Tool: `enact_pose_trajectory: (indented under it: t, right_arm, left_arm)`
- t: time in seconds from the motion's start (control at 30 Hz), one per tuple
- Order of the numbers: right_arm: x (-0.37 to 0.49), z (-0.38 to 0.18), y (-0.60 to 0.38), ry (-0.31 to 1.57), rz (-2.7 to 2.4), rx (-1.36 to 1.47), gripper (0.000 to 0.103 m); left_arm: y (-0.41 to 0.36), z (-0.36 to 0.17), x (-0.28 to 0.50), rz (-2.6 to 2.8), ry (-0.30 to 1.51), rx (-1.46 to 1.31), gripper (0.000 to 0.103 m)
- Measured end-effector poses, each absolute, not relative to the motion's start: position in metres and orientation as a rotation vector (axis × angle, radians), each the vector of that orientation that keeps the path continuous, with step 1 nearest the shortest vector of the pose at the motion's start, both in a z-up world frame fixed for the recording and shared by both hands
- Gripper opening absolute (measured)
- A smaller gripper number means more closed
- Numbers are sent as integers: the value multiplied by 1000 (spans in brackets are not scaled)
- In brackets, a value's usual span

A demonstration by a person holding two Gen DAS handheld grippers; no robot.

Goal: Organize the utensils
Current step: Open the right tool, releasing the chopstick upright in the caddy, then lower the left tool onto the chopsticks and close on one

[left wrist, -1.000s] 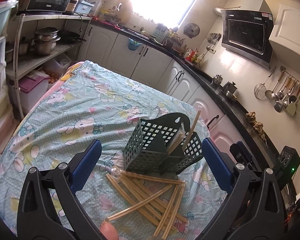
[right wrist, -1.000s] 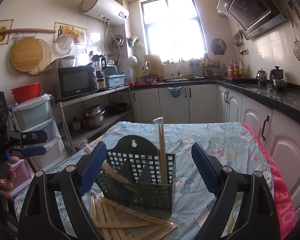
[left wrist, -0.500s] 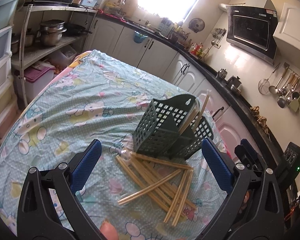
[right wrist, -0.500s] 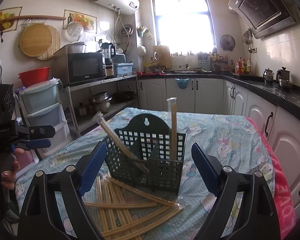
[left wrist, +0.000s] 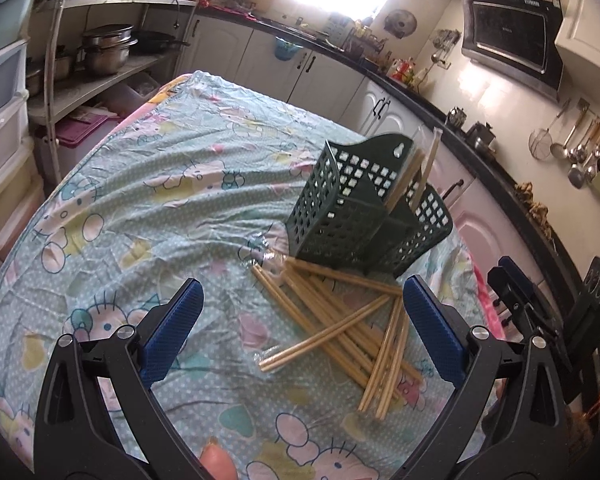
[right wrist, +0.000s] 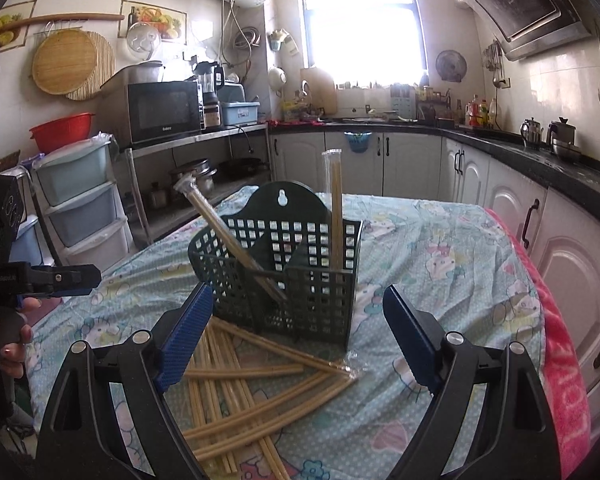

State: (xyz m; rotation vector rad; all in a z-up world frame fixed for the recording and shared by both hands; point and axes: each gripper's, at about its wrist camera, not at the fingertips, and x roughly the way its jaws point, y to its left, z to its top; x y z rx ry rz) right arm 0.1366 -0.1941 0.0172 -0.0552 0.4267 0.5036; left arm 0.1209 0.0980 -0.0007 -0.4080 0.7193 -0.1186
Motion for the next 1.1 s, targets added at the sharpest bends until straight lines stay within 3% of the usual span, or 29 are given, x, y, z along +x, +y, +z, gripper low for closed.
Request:
enact_pose_trajectory:
  t: [0.8,1.1]
  right_arm:
    - [146,-31,-195,614,459,-146,84]
    - [172,-47,-201,709,416,-162,73]
  left_arm:
    - [72,-63,110,-166,874,-357,92]
    - [81,-80,119,-207,916,-482,62]
